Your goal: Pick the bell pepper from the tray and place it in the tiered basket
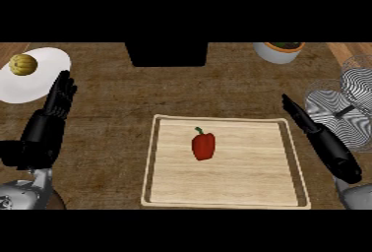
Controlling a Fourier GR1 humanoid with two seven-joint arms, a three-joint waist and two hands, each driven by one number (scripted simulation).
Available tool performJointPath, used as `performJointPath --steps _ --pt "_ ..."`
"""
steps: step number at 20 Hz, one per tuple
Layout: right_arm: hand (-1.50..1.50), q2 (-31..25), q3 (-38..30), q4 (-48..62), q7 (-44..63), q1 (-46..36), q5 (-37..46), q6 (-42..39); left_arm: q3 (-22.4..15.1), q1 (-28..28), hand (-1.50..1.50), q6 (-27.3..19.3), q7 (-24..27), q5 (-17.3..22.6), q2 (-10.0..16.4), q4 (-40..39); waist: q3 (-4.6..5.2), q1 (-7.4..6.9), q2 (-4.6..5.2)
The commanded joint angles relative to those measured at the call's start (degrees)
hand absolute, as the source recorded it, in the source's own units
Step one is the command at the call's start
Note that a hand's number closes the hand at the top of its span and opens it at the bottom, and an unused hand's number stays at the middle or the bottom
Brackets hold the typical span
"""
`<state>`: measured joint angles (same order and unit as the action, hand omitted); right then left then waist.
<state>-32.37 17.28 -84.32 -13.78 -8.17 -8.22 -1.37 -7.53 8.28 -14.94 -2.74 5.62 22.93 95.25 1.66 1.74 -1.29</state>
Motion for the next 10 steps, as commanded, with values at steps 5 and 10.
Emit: performJointPath --steps 5,10 --pt "1.50 13.3 -9.4 -1.1 -0.7 -9.3 -21.7 -3.9 -3.3 -1.0 0.00 -2.4 1.9 -2.0 -5.2 -1.9 -1.79 -2.64 1.70" --pt "-1.50 20.7 -12.2 6.8 7.0 -10.2 -34.0 -5.2 -5.8 0.8 0.00 -3.1 -0.6 -2.3 -8.1 -3.2 -1.97 -3.10 2.38"
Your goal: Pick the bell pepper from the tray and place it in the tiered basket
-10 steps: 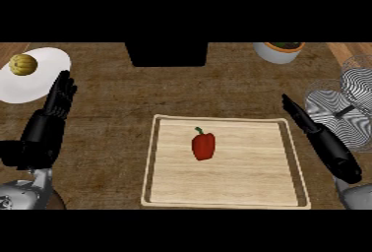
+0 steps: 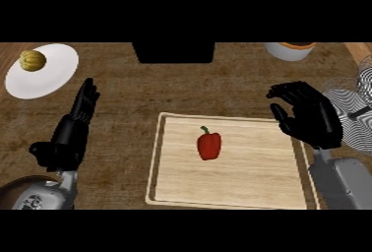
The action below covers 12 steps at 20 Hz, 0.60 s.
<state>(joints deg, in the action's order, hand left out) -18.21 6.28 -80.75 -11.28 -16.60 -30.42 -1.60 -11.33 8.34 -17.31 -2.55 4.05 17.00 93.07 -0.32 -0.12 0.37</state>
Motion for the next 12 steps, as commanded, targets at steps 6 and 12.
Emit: performJointPath --steps 6,12 --pt "-1.50 -1.6 -2.0 2.2 4.3 -0.3 -17.3 -26.0 -1.2 4.3 0.00 -3.0 -1.4 -3.1 -4.8 -6.1 0.29 0.62 -0.29" --pt "-1.50 -17.6 -4.9 -4.6 5.3 -0.9 -5.3 -28.8 -2.4 -0.3 0.00 -3.1 0.6 -3.3 -5.2 -3.5 0.45 1.14 -0.82"
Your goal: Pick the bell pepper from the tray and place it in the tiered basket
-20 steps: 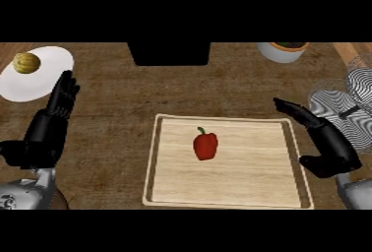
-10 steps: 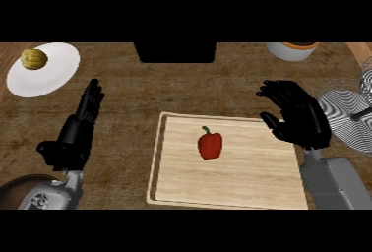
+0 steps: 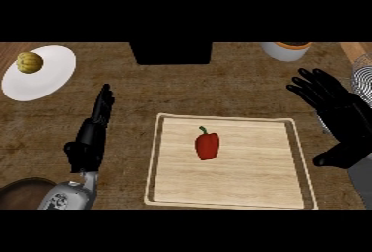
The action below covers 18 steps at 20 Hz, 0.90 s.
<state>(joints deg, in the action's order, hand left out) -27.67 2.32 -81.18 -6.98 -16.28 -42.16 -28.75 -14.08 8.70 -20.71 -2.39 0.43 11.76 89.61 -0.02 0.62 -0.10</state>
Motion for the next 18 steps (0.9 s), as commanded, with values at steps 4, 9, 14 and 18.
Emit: performJointPath --steps 4,9,14,18 --pt "-1.50 -16.8 2.4 -11.2 3.9 -4.6 20.0 -2.4 0.3 -0.8 0.00 0.2 0.4 -0.1 0.3 -0.2 0.26 0.22 -0.60" --pt "-1.50 -21.9 8.2 -23.0 12.5 -9.8 30.6 -0.9 0.1 0.9 0.00 0.3 0.2 -0.5 -0.6 -2.6 0.29 0.39 -0.45" --pt "-1.50 -20.7 13.9 -30.2 29.9 -17.0 32.2 0.9 -1.0 -0.2 0.00 0.5 1.2 -1.0 -1.7 -1.4 0.19 -0.94 -0.20" --pt "-1.50 -13.8 21.2 -34.4 43.4 -20.1 33.8 3.3 2.2 -0.5 0.00 4.9 -0.8 2.2 1.9 0.9 0.14 -1.36 -0.11"
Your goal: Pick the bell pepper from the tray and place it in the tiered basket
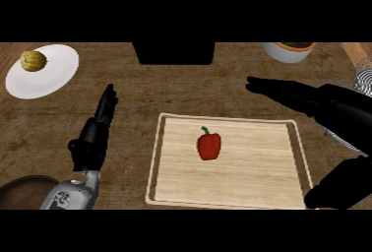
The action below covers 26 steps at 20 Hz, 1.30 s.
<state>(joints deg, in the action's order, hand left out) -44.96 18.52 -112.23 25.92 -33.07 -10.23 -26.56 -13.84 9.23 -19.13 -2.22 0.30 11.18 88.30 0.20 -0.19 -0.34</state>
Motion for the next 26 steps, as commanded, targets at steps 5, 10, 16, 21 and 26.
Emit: performJointPath --steps 5,10,16,21,26 --pt "-1.50 11.9 8.1 -4.1 22.1 -10.3 1.6 -0.2 0.2 0.8 0.00 -0.9 0.7 -2.4 -2.4 -1.2 -0.13 -0.11 0.20" --pt "-1.50 16.6 10.7 -3.0 28.2 -10.8 3.3 -3.3 1.1 0.3 0.00 0.8 -1.0 -1.9 -2.3 0.4 -0.15 -0.03 0.20" --pt "-1.50 15.5 12.4 -4.3 31.7 -7.4 4.0 -7.0 1.5 -2.7 0.00 1.4 0.6 -1.9 -3.0 0.3 -0.15 0.20 0.14" --pt "-1.50 15.5 9.5 1.8 28.6 -9.5 5.4 -10.6 2.8 1.3 0.00 2.4 1.5 -2.7 -3.6 -3.3 -0.16 0.20 0.36" --pt "-1.50 14.9 11.1 2.3 24.1 -6.8 12.6 -12.2 1.7 -0.7 0.00 1.5 -0.4 -4.8 -3.9 1.0 -0.19 -0.02 0.33"
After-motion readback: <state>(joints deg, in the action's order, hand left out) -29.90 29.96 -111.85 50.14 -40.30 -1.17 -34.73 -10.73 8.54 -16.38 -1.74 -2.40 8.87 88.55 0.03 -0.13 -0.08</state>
